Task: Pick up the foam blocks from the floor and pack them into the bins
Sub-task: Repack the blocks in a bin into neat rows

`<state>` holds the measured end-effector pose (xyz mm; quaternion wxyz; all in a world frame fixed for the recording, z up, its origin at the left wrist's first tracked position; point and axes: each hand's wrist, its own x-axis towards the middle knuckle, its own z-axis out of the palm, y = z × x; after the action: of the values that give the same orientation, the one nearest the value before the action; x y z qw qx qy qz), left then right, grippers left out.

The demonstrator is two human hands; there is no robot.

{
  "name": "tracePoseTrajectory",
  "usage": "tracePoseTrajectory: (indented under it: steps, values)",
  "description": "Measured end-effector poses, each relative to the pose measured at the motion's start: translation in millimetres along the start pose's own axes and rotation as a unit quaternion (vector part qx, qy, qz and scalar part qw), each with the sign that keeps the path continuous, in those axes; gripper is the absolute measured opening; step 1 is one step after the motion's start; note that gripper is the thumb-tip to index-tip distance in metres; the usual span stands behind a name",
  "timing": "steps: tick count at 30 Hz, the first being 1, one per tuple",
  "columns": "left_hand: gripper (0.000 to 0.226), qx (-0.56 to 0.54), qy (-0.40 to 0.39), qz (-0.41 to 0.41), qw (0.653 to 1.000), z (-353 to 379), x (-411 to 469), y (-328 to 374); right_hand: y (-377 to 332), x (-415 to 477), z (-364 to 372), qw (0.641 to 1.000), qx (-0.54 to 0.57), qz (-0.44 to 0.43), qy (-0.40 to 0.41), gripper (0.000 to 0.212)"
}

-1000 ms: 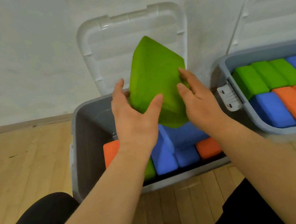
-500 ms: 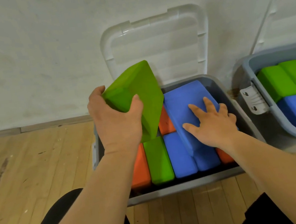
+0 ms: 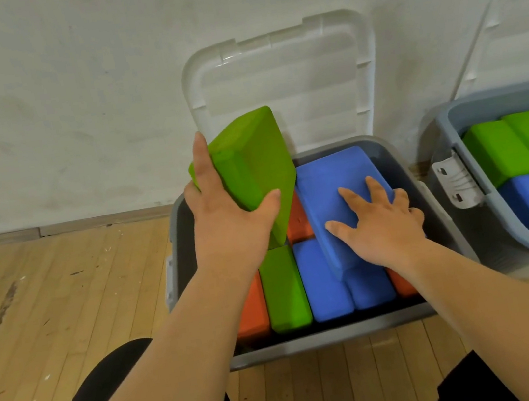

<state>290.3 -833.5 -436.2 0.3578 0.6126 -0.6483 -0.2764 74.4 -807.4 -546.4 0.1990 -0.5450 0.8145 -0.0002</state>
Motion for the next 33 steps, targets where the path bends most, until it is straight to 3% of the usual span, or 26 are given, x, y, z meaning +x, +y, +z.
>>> tracePoseTrajectory:
  steps: [5, 10, 16, 22, 33]
  values:
    - [0.117, 0.013, -0.016, -0.012, 1.0, -1.5, 4.3, -1.6, -9.1, -3.6, -7.1, 1.0, 0.009, 0.005, 0.0, 0.083]
    - [0.114, 0.036, -0.021, -0.003, 0.999, 4.2, 1.2, -5.5, -23.2, -10.3, -11.4, 0.998, -0.008, -0.016, 0.058, 0.081]
    - [0.113, 0.023, -0.002, 0.04, 0.999, -0.8, 8.7, -8.7, -26.9, -7.7, 16.0, 0.997, -0.045, -0.068, -0.004, 0.083]
    - [0.095, 0.085, 0.038, 0.045, 0.995, -13.5, 14.4, -15.2, -28.2, -7.7, 12.6, 0.997, -0.039, -0.065, -0.008, 0.083]
    - [0.083, 0.261, -0.079, -0.03, 0.962, 17.6, 25.7, -35.2, -38.9, -4.3, 11.3, 0.998, -0.011, -0.037, 0.053, 0.078]
